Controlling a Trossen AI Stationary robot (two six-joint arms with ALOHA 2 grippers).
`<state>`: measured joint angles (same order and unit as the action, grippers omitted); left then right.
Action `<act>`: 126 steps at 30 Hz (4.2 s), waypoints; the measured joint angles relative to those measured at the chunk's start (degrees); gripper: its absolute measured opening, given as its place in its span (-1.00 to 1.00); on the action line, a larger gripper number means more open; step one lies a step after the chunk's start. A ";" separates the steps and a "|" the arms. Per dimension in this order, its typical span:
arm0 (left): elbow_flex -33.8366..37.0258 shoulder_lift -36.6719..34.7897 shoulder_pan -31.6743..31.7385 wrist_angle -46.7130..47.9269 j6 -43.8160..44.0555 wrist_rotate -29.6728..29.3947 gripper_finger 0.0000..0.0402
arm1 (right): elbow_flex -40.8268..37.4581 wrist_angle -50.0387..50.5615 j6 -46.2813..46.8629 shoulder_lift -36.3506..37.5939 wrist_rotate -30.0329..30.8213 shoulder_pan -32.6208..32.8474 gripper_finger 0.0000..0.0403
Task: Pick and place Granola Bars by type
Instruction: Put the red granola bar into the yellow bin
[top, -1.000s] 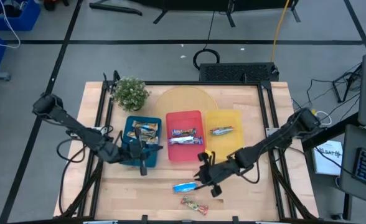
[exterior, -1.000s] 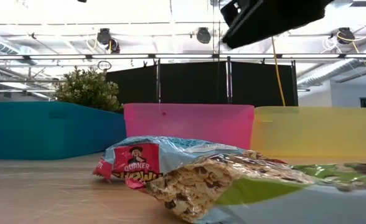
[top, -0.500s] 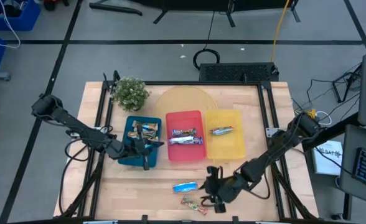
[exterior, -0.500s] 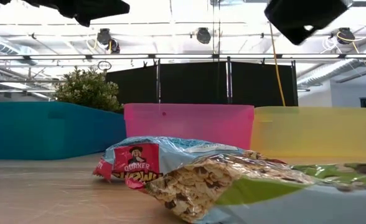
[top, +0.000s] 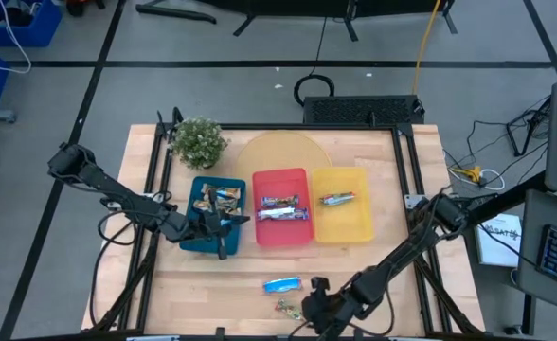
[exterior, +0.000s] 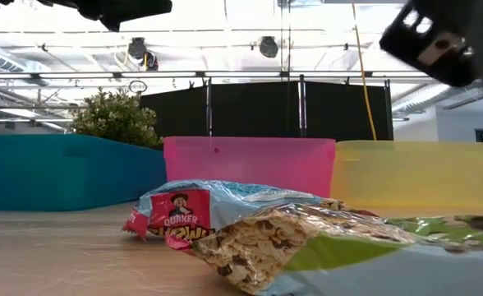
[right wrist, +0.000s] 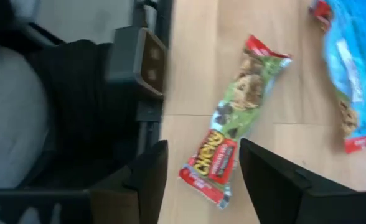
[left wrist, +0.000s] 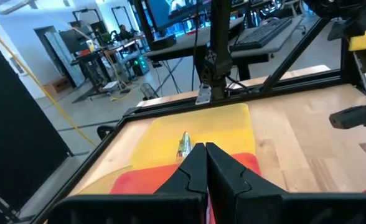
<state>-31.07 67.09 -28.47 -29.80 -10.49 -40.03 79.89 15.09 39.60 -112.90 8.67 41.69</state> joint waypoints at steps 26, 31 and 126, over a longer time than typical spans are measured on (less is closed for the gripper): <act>-0.09 0.00 0.00 4.63 2.12 -0.46 -0.92 | 2.18 6.82 9.39 -8.66 -0.02 -2.28 0.04; -0.09 0.00 0.00 4.68 2.13 -0.42 -0.91 | 2.07 14.17 6.90 -8.32 2.32 -1.82 0.04; -0.07 -0.02 0.07 6.69 6.69 8.45 -0.91 | -39.00 23.87 -31.56 39.34 4.50 -33.86 -0.42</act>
<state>-31.14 67.07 -28.40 -23.11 -3.80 -31.59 40.88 38.96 8.04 -73.56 13.18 7.84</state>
